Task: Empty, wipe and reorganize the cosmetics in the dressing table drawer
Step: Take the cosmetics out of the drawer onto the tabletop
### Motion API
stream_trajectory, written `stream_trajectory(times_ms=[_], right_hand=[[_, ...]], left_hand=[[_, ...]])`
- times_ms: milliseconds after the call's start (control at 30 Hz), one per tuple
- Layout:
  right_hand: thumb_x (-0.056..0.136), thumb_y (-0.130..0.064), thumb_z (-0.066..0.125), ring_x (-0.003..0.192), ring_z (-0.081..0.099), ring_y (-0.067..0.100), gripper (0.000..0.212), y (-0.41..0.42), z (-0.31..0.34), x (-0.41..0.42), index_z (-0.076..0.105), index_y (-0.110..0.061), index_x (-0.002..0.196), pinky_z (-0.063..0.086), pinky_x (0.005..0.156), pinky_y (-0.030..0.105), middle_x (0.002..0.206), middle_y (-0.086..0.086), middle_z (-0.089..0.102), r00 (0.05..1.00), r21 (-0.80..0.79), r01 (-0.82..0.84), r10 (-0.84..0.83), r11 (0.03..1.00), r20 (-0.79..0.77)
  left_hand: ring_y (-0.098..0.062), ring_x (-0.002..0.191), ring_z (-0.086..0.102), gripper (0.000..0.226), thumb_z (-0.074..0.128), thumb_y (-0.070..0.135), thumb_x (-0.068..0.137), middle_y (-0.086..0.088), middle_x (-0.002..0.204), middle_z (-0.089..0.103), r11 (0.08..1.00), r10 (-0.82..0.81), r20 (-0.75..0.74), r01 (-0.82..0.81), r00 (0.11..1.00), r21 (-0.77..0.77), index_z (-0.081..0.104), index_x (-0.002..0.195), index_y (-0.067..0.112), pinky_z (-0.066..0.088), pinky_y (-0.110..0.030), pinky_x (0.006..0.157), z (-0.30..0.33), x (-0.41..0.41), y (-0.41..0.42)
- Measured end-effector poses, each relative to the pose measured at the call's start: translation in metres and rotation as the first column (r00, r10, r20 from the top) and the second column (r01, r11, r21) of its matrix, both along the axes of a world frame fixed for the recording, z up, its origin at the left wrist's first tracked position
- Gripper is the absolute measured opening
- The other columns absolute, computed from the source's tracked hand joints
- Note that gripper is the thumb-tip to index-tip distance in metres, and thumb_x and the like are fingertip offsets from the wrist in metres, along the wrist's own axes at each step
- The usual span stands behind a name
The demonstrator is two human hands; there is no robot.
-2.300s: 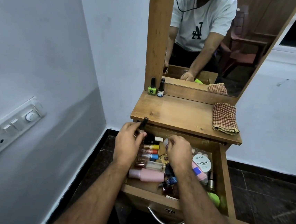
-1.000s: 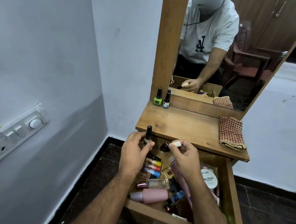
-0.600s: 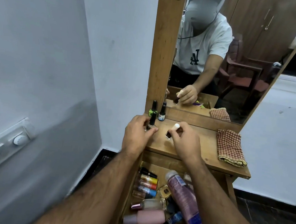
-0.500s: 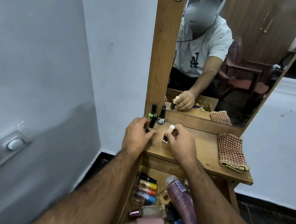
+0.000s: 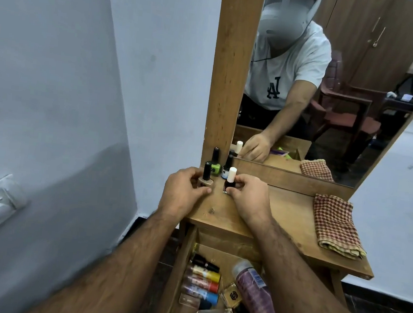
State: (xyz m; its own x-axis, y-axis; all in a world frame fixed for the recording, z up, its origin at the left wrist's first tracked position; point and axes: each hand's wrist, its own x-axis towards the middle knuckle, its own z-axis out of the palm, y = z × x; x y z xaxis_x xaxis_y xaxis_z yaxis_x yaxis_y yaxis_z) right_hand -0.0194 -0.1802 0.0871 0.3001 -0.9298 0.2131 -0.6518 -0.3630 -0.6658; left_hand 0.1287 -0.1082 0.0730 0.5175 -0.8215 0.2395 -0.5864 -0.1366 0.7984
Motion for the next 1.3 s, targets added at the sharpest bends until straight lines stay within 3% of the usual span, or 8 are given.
stream_trajectory(times_ms=[233, 667, 867, 1300], right_hand=[[0.087, -0.02, 0.073, 0.101, 0.064, 0.01, 0.03, -0.007, -0.006, 0.012, 0.072, -0.018, 0.117, 0.047, 0.092, 0.024, 0.111, -0.003, 0.074, 0.998, -0.033, 0.052, -0.052, 0.998, 0.021], [0.088, -0.022, 0.073, 0.098, 0.064, 0.01, 0.032, -0.01, -0.011, 0.021, 0.069, -0.02, 0.119, 0.051, 0.086, 0.024, 0.108, -0.004, 0.072, 0.987, -0.062, 0.153, -0.15, 0.986, 0.052], [0.086, -0.027, 0.075, 0.089, 0.064, 0.009, 0.022, -0.013, -0.012, 0.022, 0.07, -0.021, 0.107, 0.049, 0.076, 0.021, 0.098, -0.005, 0.073, 0.979, -0.031, 0.197, -0.195, 0.98, 0.063], [0.086, -0.035, 0.074, 0.092, 0.066, 0.011, 0.027, -0.008, -0.009, 0.025, 0.071, -0.021, 0.109, 0.055, 0.078, 0.025, 0.1, -0.004, 0.074, 0.98, -0.067, 0.197, -0.198, 0.978, -0.005]], left_hand=[[-0.011, 0.1, 0.066, 0.036, 0.078, 0.018, 0.083, 0.001, 0.11, 0.073, 1.0, 0.03, 0.066, -0.029, 0.997, -0.012, 0.07, 0.118, 0.018, 0.05, -0.023, 0.093, 0.003, 0.004, -0.02], [-0.015, 0.099, 0.066, 0.037, 0.077, 0.02, 0.083, 0.0, 0.107, 0.073, 0.993, 0.112, 0.07, -0.11, 0.991, -0.032, 0.067, 0.119, 0.016, 0.053, -0.029, 0.091, -0.004, 0.003, -0.04], [-0.014, 0.098, 0.067, 0.035, 0.076, 0.022, 0.085, 0.001, 0.105, 0.073, 0.99, 0.141, 0.085, -0.138, 0.986, -0.038, 0.068, 0.118, 0.015, 0.052, -0.025, 0.088, -0.006, 0.001, -0.038], [-0.015, 0.099, 0.067, 0.034, 0.075, 0.024, 0.086, -0.001, 0.107, 0.074, 0.991, 0.137, 0.111, -0.134, 0.984, -0.027, 0.069, 0.119, 0.015, 0.054, -0.028, 0.09, -0.003, 0.0, -0.036]])
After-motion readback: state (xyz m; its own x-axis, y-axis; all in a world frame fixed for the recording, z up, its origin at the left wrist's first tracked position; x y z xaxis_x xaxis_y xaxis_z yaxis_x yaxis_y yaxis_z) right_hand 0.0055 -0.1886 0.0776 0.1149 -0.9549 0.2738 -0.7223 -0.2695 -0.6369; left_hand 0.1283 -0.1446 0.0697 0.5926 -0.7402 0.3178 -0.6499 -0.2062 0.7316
